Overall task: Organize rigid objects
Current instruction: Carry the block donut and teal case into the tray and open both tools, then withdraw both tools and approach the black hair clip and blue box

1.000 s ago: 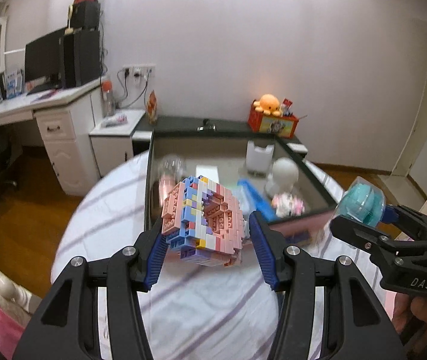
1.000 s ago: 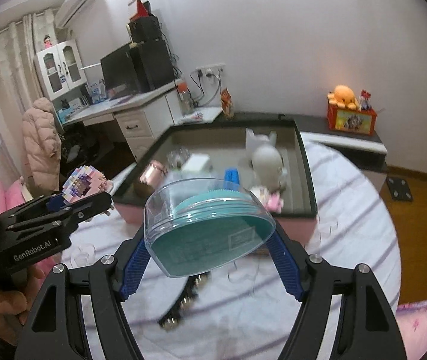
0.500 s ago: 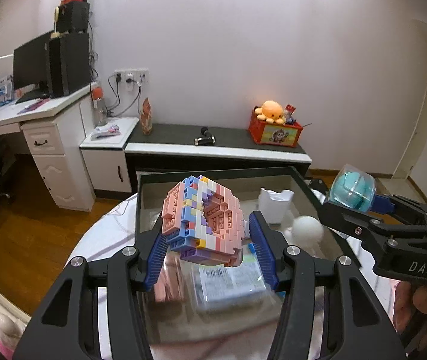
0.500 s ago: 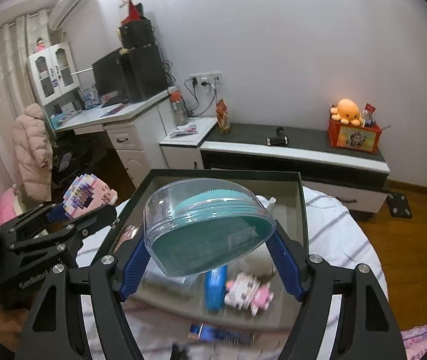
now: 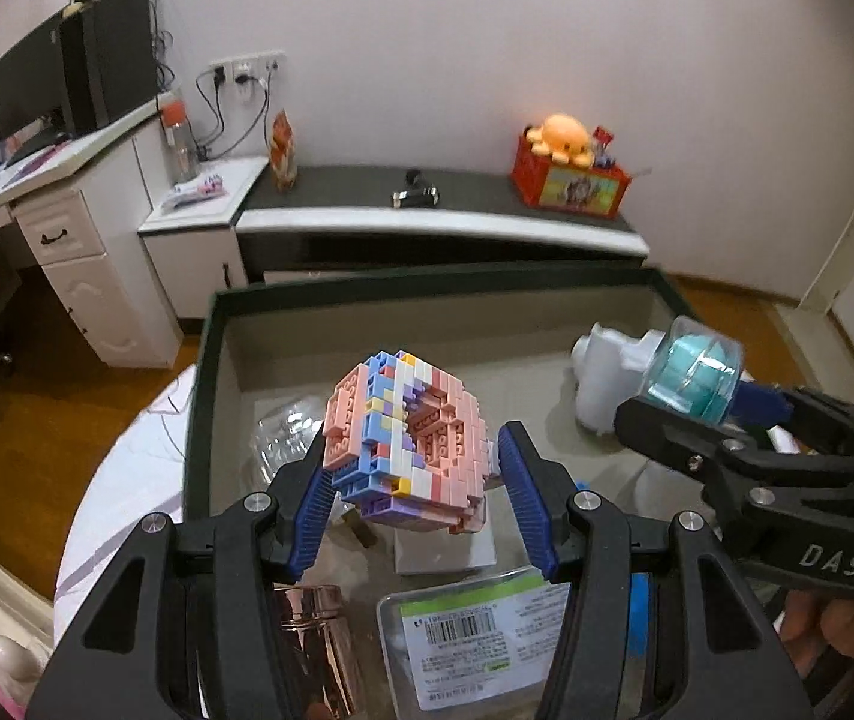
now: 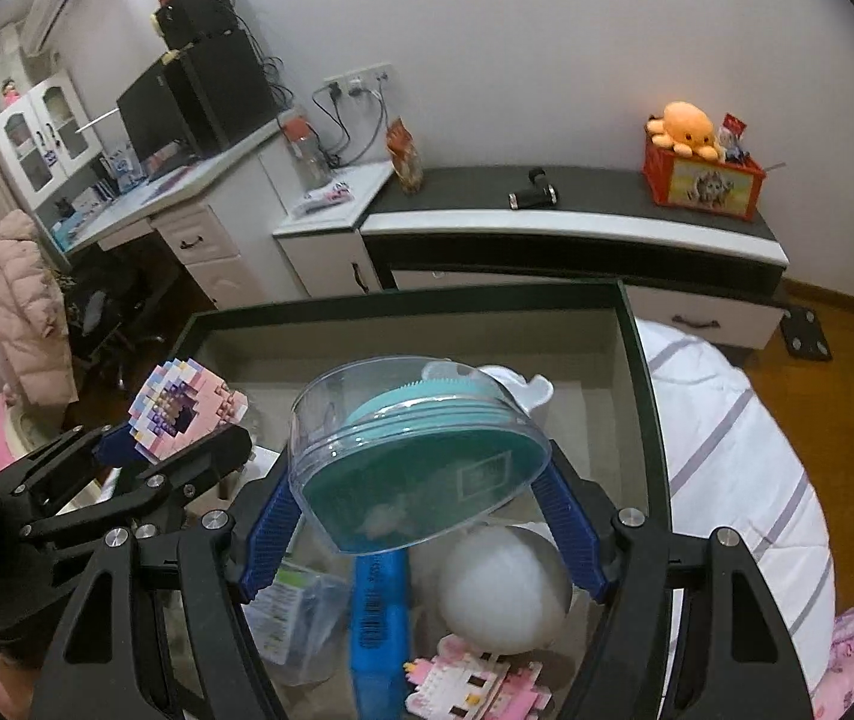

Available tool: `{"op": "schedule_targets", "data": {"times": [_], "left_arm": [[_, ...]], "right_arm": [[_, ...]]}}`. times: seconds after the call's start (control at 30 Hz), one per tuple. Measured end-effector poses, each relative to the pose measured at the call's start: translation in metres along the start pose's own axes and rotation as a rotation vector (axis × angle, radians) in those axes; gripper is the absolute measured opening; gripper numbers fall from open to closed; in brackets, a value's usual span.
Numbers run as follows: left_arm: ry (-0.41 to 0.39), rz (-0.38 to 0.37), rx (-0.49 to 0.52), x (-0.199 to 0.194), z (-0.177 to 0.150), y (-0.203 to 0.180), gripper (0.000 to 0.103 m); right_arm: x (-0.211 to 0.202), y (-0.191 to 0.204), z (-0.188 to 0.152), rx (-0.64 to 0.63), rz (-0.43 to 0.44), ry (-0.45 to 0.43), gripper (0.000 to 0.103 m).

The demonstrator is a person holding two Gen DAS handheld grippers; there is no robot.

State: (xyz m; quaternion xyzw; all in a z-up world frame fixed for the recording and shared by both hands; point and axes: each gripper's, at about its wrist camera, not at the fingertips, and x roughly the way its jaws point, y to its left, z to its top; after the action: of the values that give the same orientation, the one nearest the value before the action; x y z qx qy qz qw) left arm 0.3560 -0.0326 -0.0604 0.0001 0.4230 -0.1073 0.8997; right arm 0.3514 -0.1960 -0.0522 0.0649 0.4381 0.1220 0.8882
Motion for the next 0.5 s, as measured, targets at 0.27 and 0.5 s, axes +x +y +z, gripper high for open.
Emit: {"op": "schedule_targets", "data": {"times": [0.27,0.5], "left_arm": [[-0.041,0.063,-0.001,-0.02,-0.013,0.001,0.093],[-0.116,0.102,0.009,-0.058,-0.036,0.001,0.101]], "right_arm": [[-0.014,0.0,-0.003,-0.003,0.004,-0.011,0.084],[-0.044,0.002,-0.011,0.014,-0.027,-0.078,0.103]]}}
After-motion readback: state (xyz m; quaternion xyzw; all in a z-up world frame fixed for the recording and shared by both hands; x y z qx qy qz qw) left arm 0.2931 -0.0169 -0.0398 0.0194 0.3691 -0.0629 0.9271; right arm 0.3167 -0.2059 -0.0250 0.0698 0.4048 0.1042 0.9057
